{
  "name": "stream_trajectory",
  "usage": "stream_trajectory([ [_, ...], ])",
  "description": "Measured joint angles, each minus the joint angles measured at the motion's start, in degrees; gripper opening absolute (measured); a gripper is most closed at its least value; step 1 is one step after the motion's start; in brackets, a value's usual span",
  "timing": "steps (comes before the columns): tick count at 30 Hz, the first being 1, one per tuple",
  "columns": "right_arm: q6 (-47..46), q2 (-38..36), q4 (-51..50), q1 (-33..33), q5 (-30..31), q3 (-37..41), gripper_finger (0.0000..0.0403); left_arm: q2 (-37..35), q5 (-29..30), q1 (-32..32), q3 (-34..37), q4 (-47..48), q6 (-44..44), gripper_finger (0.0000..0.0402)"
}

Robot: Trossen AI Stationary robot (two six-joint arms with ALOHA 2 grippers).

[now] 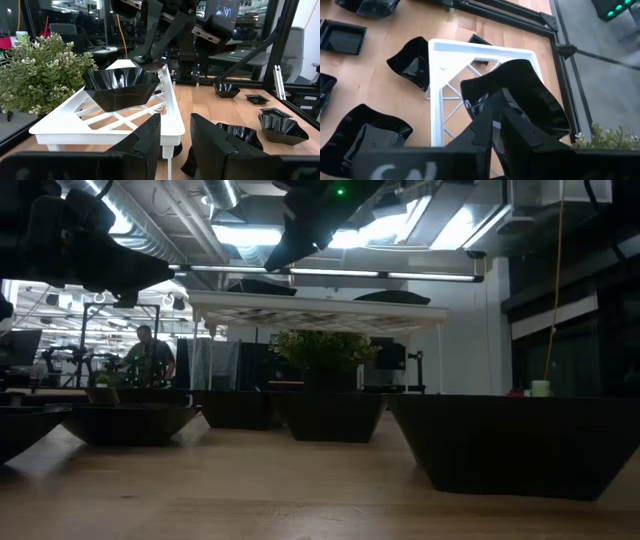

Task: Pick & Place Mini shaped plates
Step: Stack the distorted square plate on top of the distorted square plate on the shelf

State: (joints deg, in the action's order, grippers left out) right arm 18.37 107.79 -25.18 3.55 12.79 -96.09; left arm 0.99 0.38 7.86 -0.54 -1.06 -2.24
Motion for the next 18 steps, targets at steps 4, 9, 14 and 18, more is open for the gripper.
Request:
stream_trajectory([
  [4, 0.0, 0.0, -0.7, 0.0, 0.0, -0.2, 0.004, 0.0, 0.0, 0.0, 0.0, 0.0, 0.0, 0.01],
  [9, -0.3, -0.1, -2.5, 0.0, -3.4, -3.4, 0.004, 0.0, 0.0, 0.0, 0.0, 0.0, 0.0, 0.01],
  [14, -3.3, -0.1, -5.7, 0.0, -9.4, -7.3, 0.0052, 0.0, 0.0, 0.0, 0.0, 0.0, 0.0, 0.01],
  [18, -6.5, -0.1, -8.3, -0.7, -13.3, -8.4, 0.0091, 0.0, 0.0, 0.0, 0.0, 0.0, 0.0, 0.01],
])
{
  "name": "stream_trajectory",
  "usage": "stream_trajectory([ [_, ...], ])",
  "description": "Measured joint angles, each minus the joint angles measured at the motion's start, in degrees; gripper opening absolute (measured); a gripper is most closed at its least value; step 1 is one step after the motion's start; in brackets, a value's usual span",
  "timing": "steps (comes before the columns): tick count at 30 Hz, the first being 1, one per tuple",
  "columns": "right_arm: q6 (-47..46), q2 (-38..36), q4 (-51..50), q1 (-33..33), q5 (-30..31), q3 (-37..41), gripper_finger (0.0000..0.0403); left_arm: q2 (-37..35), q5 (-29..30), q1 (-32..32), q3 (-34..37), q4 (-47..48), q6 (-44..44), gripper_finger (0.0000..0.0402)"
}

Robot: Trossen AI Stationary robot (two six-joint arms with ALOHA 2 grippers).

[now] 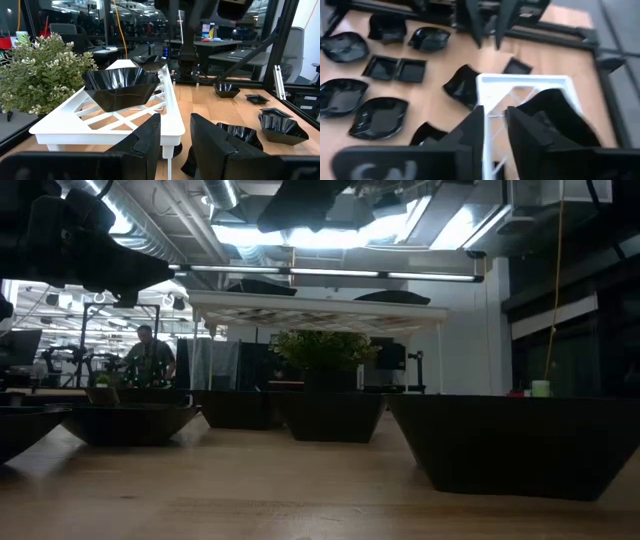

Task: Pick & Place Mini shaped plates
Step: Stack the distorted square plate on top of the distorted square plate on the shelf

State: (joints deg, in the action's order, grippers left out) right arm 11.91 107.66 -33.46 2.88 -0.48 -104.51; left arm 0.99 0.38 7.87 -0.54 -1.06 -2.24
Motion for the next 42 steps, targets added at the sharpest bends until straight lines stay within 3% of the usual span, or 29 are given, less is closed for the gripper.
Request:
stream_trajectory([
  [6, -2.5, 0.0, -5.5, -3.5, -0.7, 0.0, 0.0151, 0.0, 0.0, 0.0, 0.0, 0.0, 0.0, 0.01],
  [11, -4.2, 0.0, -7.7, -8.4, -0.3, 0.0, 0.017, 0.0, 0.0, 0.0, 0.0, 0.0, 0.0, 0.01],
  [16, -5.9, 0.0, -10.9, -14.3, 2.7, 0.0, 0.0171, 0.0, 0.0, 0.0, 0.0, 0.0, 0.0, 0.01],
  [31, -13.8, 0.0, -24.4, -26.9, 3.6, 1.0, 0.0167, 0.0, 0.0, 0.0, 0.0, 0.0, 0.0, 0.01],
  [42, -24.8, 0.1, -23.9, -33.7, 13.4, 6.1, 0.014, 0.0, 0.0, 0.0, 0.0, 0.0, 0.0, 0.01],
])
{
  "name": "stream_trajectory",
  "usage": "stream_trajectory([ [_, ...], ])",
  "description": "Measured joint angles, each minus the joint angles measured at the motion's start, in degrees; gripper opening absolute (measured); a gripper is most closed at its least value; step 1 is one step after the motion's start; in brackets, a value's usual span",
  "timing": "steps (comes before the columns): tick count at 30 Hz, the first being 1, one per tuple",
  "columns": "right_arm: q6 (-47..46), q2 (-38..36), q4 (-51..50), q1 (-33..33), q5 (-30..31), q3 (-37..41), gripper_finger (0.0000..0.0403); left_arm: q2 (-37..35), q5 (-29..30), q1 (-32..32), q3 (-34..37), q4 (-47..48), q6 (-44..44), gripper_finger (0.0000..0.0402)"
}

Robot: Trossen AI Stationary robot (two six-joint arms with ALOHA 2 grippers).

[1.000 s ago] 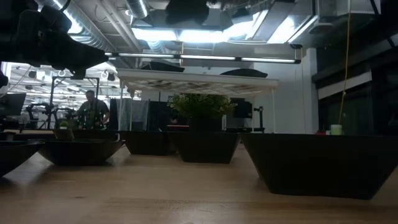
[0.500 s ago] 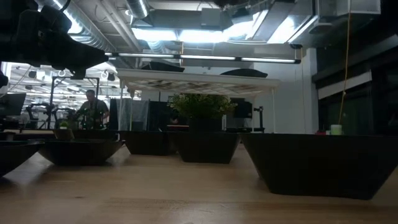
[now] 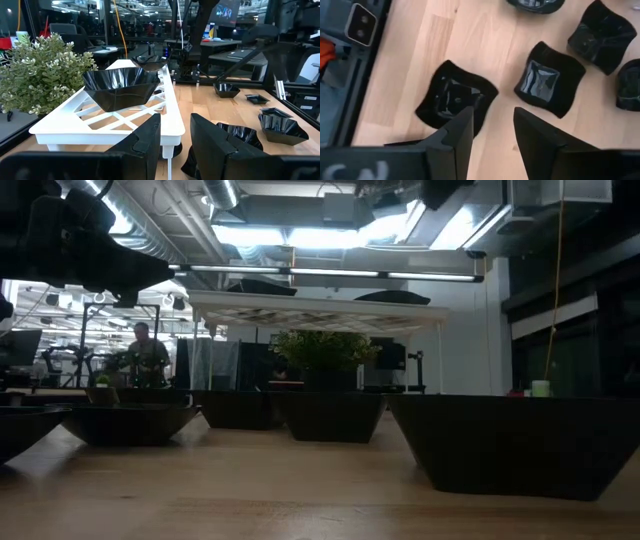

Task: Pick & Place Mini shaped plates
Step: Stack the distorted square plate on top of the distorted square plate on the shelf

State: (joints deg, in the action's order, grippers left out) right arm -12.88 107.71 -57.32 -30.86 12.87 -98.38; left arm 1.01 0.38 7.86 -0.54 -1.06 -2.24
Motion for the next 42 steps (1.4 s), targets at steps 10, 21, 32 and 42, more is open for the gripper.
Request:
stream_trajectory([
  [10, -4.9, 0.0, 6.5, -4.9, 8.4, 5.2, 0.0133, 0.0, 0.0, 0.0, 0.0, 0.0, 0.0, 0.01],
  [21, -12.3, 0.0, 14.2, -7.3, 8.1, 9.8, 0.0134, 0.0, 0.0, 0.0, 0.0, 0.0, 0.0, 0.01],
  [32, -14.3, 0.7, 23.9, -10.0, 8.6, 9.8, 0.0134, 0.0, 0.0, 0.0, 0.0, 0.0, 0.0, 0.01],
  [42, -15.0, 4.3, 25.8, -10.0, 8.0, 9.7, 0.0134, 0.0, 0.0, 0.0, 0.0, -0.1, 0.0, 0.01],
])
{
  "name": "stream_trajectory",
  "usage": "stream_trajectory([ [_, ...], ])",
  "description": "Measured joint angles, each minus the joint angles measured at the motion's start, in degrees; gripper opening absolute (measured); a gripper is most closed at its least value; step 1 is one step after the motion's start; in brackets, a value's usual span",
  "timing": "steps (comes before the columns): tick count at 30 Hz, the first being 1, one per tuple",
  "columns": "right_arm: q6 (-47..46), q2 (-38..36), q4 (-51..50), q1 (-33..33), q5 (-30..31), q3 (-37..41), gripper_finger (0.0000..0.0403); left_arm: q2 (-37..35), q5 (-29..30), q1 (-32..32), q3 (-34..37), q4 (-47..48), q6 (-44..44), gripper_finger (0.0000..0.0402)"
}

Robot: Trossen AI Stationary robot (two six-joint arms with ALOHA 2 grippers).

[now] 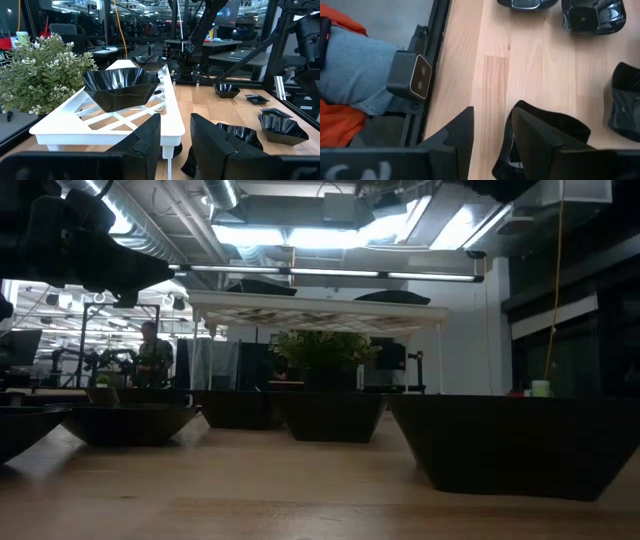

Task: Pick & Place Mini shaped plates
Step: Stack the distorted square plate on top of the distorted square plate on the shelf

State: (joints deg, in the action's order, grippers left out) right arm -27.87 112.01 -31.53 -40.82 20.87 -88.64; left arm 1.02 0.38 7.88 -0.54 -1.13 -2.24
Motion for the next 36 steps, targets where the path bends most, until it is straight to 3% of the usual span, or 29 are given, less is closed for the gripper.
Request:
stream_trajectory([
  [12, -2.0, 0.7, -0.2, -0.2, -0.5, 0.0, 0.0134, 0.0, 0.0, 0.0, 0.0, 0.0, 0.0, 0.01],
  [36, -2.0, 8.9, -0.5, 1.2, 0.6, 0.0, 0.0134, 0.0, 0.0, 0.0, 0.0, 0.0, 0.0, 0.01],
])
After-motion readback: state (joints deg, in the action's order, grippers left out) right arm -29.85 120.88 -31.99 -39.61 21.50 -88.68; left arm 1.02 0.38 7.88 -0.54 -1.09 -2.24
